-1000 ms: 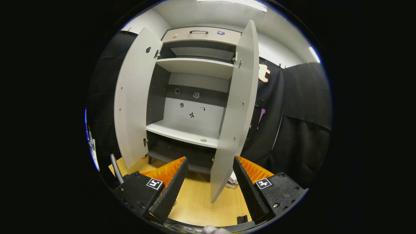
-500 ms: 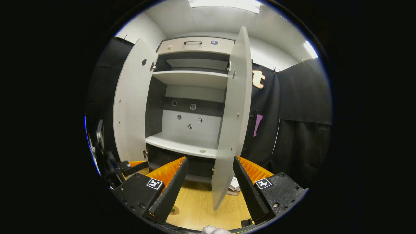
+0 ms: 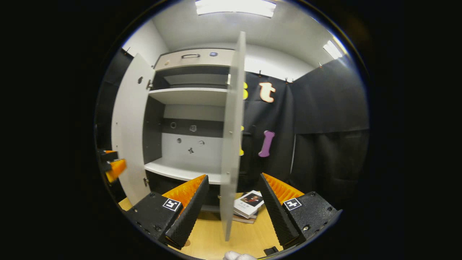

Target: Grasp the bottle in the cabinet with the left hand and place it on the coaster, then close the right door with the right hand and the left door with the left hand.

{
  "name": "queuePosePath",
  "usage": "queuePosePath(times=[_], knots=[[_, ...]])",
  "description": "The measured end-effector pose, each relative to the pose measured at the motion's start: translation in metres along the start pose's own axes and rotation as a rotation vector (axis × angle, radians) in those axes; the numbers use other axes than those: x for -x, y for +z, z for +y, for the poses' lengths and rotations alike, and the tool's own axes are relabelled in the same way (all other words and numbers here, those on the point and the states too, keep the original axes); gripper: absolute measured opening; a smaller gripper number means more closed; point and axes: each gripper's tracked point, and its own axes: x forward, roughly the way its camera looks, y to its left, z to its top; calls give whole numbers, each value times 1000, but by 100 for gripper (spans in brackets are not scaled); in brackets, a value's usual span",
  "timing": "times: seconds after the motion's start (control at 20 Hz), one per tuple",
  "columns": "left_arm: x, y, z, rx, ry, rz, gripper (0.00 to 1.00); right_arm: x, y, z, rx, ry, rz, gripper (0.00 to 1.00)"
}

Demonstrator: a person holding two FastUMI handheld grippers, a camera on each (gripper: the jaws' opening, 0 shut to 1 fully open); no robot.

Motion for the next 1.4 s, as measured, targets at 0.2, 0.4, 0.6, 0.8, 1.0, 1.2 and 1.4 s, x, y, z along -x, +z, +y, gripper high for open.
queuePosePath(times=[0.2, 0.4, 0.6, 0.8, 1.0, 1.2, 1.4], knots=[[23, 0, 19, -75, 60, 14, 96, -20, 5, -43, -2, -74, 0, 85], [32, 6, 11, -52, 74, 17, 96, -54, 28, -77, -13, -102, -19, 85], [34, 13, 2, -58, 118, 15, 96, -87, 34, -84, -32, -52, 2, 85], [33, 13, -9, -51, 149, 23, 96, -103, 37, -70, -42, 39, 24, 85], [30, 7, -17, -48, 166, 42, 96, -106, 37, -69, -2, 62, 45, 83], [30, -2, -23, -22, 169, 59, 96, -101, 35, -53, -33, 87, 71, 83], [33, -4, -23, -28, 160, 62, 96, -93, 35, -16, -21, 152, 77, 82]])
